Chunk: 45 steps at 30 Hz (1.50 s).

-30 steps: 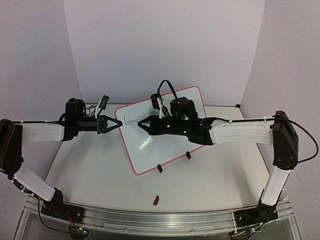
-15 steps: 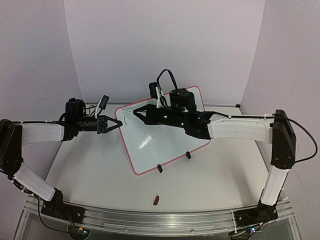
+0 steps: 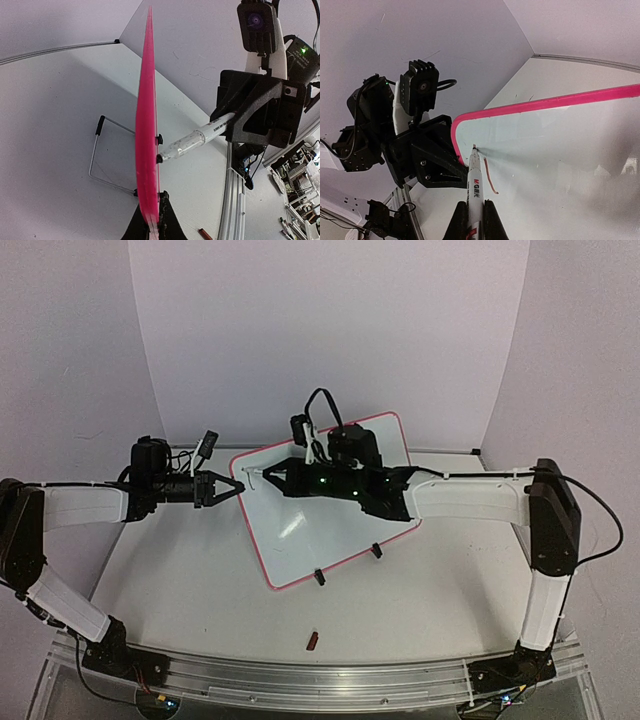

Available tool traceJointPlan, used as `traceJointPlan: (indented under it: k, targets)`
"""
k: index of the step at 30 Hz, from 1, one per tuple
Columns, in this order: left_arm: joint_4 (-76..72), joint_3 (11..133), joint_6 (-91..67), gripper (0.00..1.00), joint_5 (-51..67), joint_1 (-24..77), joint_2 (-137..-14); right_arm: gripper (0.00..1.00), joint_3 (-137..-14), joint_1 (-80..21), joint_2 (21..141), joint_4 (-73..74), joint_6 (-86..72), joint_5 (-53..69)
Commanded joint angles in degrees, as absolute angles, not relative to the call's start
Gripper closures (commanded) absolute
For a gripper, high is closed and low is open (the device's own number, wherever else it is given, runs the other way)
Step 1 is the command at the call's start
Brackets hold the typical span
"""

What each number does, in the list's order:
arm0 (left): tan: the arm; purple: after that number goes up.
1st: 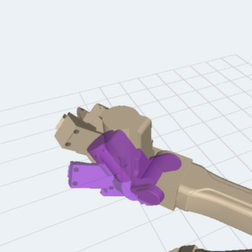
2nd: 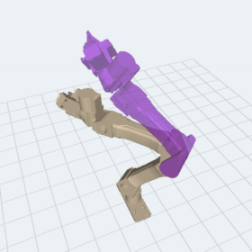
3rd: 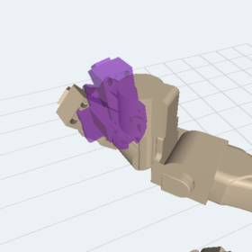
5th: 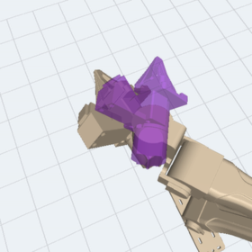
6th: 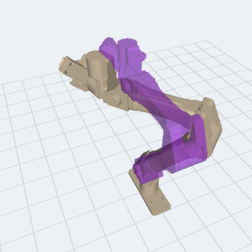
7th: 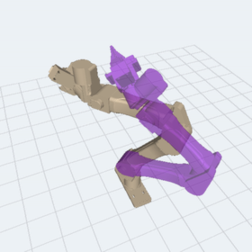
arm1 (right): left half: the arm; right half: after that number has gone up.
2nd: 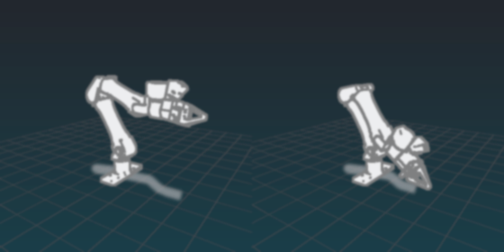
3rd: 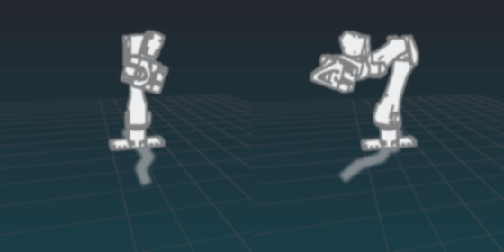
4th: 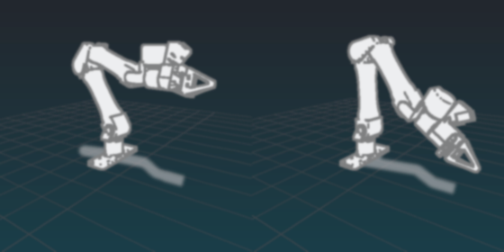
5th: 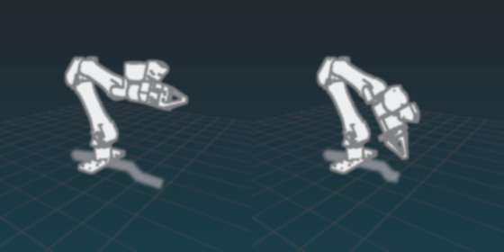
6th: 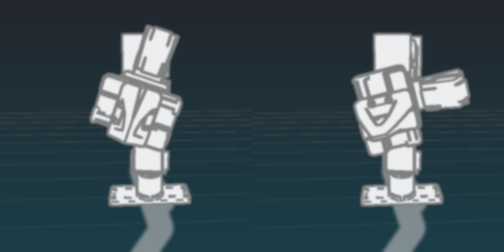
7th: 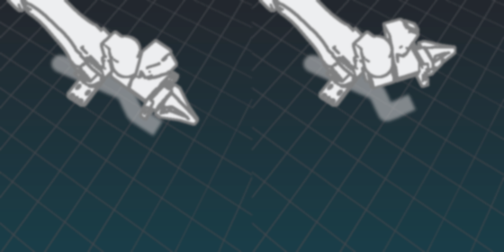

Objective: Write a sentence on the whiteboard

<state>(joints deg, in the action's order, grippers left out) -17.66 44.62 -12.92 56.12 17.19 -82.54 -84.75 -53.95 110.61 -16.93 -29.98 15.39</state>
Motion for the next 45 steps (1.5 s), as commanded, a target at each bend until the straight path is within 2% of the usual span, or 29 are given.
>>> traceJointPlan:
  k: [1,15,45]
  targets:
    - [-15.1,45.2,-7.4,1.00,55.9,18.1,-81.8,1.00,-85.7,-53.8,110.3,-15.9,-29.3,11.0]
    - [-14.9,45.2,-7.3,1.00,55.8,18.2,-81.4,1.00,-79.2,-53.6,105.2,-15.3,-29.4,6.5]
    - [-14.8,45.4,-7.3,1.00,55.7,18.3,-81.4,1.00,-77.8,-53.9,107.9,-14.5,-30.6,15.3]
